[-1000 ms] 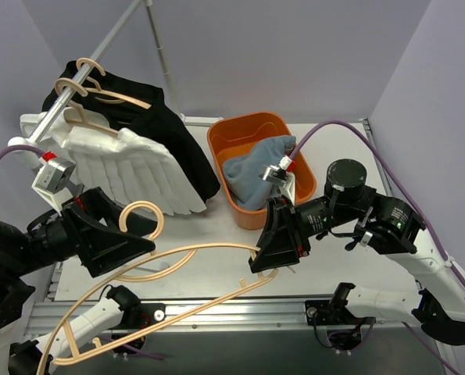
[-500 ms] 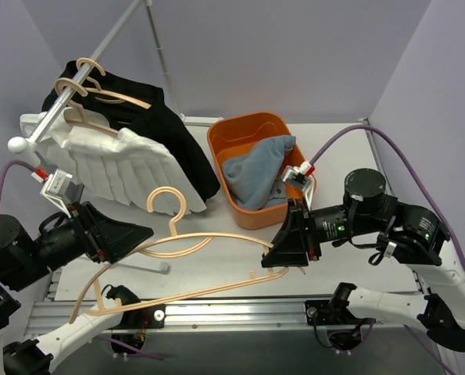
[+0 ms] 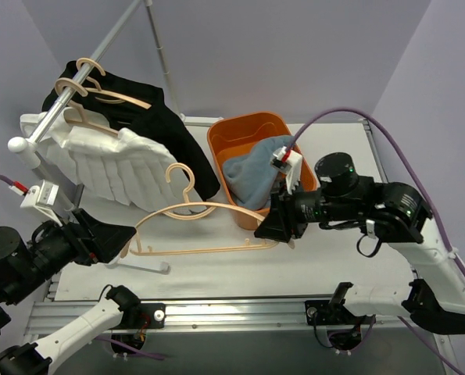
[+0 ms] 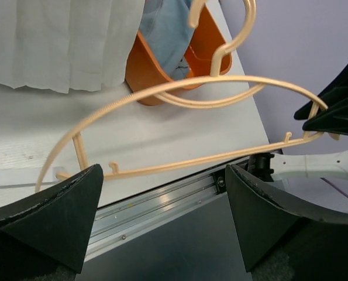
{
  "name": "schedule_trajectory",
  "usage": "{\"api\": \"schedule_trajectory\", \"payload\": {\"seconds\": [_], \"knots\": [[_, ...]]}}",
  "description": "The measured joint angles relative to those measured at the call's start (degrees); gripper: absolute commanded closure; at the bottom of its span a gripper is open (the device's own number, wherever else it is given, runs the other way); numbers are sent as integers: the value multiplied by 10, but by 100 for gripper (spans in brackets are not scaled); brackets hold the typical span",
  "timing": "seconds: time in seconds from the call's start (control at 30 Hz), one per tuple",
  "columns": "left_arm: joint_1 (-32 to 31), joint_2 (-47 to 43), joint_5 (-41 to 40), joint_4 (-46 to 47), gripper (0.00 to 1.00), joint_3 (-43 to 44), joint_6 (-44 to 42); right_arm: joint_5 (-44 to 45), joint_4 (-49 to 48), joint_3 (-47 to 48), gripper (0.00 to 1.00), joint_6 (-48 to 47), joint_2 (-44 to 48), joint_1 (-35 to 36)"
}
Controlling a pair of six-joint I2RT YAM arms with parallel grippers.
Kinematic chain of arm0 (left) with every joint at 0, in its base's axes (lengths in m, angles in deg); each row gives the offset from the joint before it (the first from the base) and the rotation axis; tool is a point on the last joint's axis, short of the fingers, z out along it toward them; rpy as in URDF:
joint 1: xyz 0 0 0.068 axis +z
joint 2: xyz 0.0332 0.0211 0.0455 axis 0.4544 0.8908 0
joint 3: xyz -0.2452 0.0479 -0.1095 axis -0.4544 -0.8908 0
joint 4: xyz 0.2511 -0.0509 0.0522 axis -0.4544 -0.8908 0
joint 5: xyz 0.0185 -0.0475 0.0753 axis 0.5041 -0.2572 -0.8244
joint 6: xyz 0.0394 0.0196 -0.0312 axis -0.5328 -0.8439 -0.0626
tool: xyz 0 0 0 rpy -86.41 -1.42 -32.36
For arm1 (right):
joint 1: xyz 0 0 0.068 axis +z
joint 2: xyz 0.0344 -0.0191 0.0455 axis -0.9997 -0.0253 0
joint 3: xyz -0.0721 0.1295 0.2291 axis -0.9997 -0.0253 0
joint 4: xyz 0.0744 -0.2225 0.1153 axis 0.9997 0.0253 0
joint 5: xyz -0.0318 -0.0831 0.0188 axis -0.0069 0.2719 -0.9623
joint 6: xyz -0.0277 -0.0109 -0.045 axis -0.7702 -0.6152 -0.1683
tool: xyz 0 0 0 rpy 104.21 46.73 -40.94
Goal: Remove the skirt from the hanger
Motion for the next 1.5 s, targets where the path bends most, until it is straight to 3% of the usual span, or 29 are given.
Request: {"api": "schedule_trajectory", "payload": {"seconds": [0.33, 0.4, 0.63, 1.0, 1.5], "knots": [[5, -27, 1, -6, 0, -101, -5, 34, -33, 102, 100, -73, -124, 0], [7, -42, -7, -7, 6, -119, 5, 33, -54, 124, 100, -89, -146, 0], [11, -91, -23, -8, 8, -150, 25, 28, -113, 192, 100, -138, -223, 3], [13, -94, -7, 18, 8, -221, 30, 93, -156, 324, 100, -220, -362, 78], [14, -108, 38, 62, 8, -301, 42, 223, -167, 387, 100, -266, -397, 151]]}}
